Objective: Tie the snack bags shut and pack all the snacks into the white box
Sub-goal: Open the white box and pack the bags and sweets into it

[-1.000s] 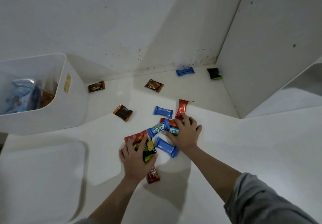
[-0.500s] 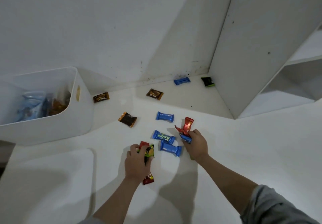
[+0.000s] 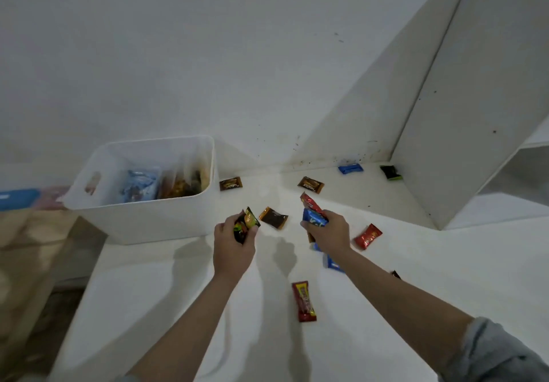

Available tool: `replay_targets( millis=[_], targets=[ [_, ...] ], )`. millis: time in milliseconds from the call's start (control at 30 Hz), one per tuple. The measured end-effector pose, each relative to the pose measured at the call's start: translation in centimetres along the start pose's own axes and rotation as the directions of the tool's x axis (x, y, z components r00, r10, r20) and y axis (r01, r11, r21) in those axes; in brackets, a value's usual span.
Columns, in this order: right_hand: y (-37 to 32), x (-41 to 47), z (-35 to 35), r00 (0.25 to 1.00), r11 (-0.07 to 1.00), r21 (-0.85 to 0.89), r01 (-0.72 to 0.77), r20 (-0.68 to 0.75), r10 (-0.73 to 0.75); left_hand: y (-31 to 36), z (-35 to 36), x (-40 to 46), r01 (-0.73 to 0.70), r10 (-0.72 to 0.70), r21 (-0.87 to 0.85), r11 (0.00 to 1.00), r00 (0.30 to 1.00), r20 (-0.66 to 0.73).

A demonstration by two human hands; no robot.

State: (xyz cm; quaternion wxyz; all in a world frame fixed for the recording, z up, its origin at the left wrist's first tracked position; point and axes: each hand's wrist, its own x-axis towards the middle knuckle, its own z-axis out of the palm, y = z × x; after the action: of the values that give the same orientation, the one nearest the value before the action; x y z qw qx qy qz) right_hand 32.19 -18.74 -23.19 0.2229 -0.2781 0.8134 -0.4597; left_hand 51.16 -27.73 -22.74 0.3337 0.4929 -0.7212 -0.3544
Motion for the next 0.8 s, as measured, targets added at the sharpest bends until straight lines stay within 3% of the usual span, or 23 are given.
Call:
replay_targets(
  millis=[167,333,433,567,700,800],
  targets=[
    [-10.5,0.7,6.3,0.971,0.971,0.052,0.232,0.046,-0.234,0.8,-8.0,7.5,-0.057,0.053,-0.017,0.998,0.982,-0.184],
    [-18.9,1.8,13.2,0.96,0.93,0.252,0.266,0.012,-0.278,0.6,-13.9,13.4,-0.07,0.069,0.003,0.998,0.971,-0.231],
    [-21.4,2.2,16.8,0.954,0.917,0.295,0.27,0.048,-0.296,-0.3,-15.4,15.9,-0.066,0.07,0.027,0.997,0.978,-0.195],
    [-21.6,3.3,20.3,0.947,0.933,0.219,0.285,0.089,-0.309,-3.0,-15.7,18.7,-0.043,0.042,-0.014,0.999,0.996,-0.083],
    [-20.7,3.5,21.7,0.955,0.951,0.177,0.253,0.11,-0.275,-5.1,-14.9,19.3,0.106,-0.108,-0.145,0.984,0.994,-0.012],
    [-19.9,3.1,21.7,0.947,0.947,0.165,0.274,0.127,-0.296,-5.9,-14.5,19.3,0.117,-0.122,-0.152,0.981,0.992,-0.023]
  ],
)
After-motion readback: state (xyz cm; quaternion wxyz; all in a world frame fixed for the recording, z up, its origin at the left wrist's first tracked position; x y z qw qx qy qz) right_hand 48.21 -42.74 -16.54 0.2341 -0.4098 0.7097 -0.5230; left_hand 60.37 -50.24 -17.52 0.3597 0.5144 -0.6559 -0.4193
